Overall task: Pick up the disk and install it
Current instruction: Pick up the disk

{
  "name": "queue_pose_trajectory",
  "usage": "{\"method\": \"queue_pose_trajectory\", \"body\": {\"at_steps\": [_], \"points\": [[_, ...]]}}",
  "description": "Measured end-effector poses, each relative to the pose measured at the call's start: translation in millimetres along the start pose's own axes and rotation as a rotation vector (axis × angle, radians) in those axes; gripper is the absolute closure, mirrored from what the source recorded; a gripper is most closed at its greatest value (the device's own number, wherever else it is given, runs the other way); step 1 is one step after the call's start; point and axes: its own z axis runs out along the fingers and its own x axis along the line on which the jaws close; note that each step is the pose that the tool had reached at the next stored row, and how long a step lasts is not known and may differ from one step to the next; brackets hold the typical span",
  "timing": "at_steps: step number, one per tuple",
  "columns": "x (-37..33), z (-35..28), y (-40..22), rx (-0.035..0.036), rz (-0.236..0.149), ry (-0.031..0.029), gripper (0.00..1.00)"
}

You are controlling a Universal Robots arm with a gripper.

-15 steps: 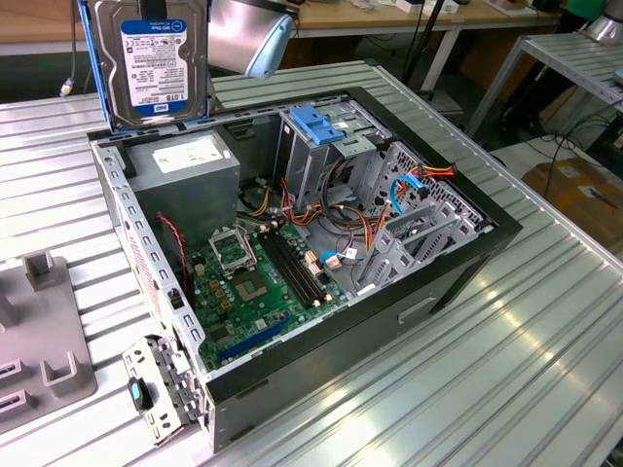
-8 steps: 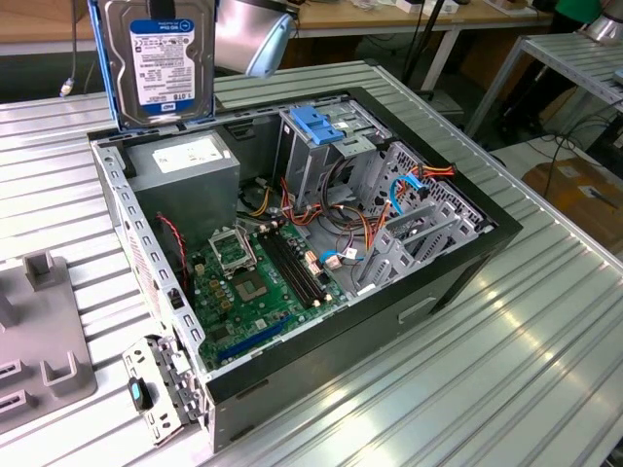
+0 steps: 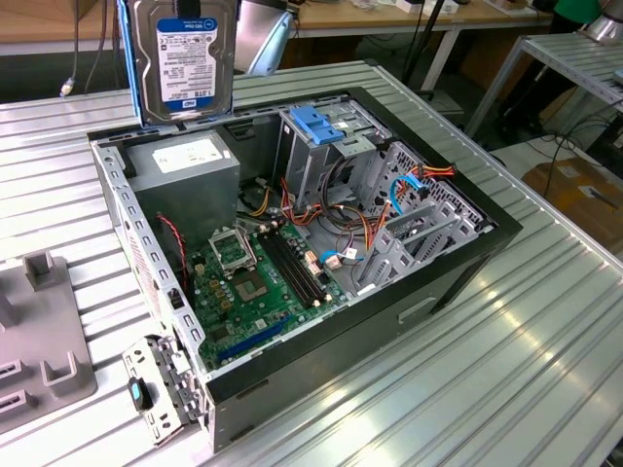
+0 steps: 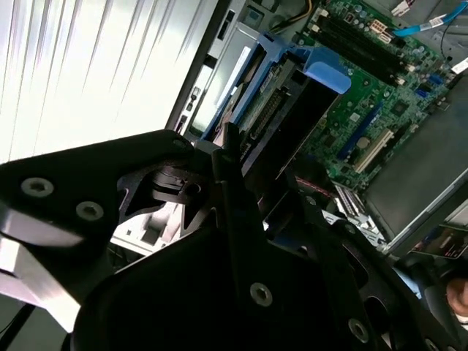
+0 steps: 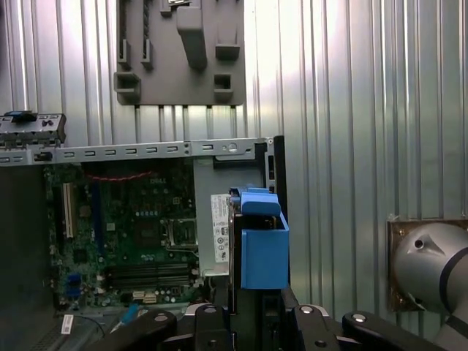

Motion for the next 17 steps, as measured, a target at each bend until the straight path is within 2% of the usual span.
{"method": "queue_pose_trajectory", "body": {"at_steps": [1, 2, 4, 6, 9, 12, 13, 17], "points": [[-0.2, 0.0, -2.7, 0.0, 0.0, 0.0, 0.65], [-0.7, 0.2, -10.3, 0.0, 0.0, 0.0, 0.65], [-1.1, 0.3, -17.4, 0.0, 0.0, 0.0, 0.65], [-1.7, 0.6, -29.6, 0.0, 0.0, 0.0, 0.65], [-2.3, 0.8, -41.1, 0.0, 0.0, 0.0, 0.65], [-3.0, 1.2, -56.0, 0.0, 0.0, 0.0, 0.65], [-3.4, 1.4, -64.0, 0.0, 0.0, 0.0, 0.65], [-4.2, 1.7, -82.7, -0.0001, 0.0, 0.0001, 0.65]]}}
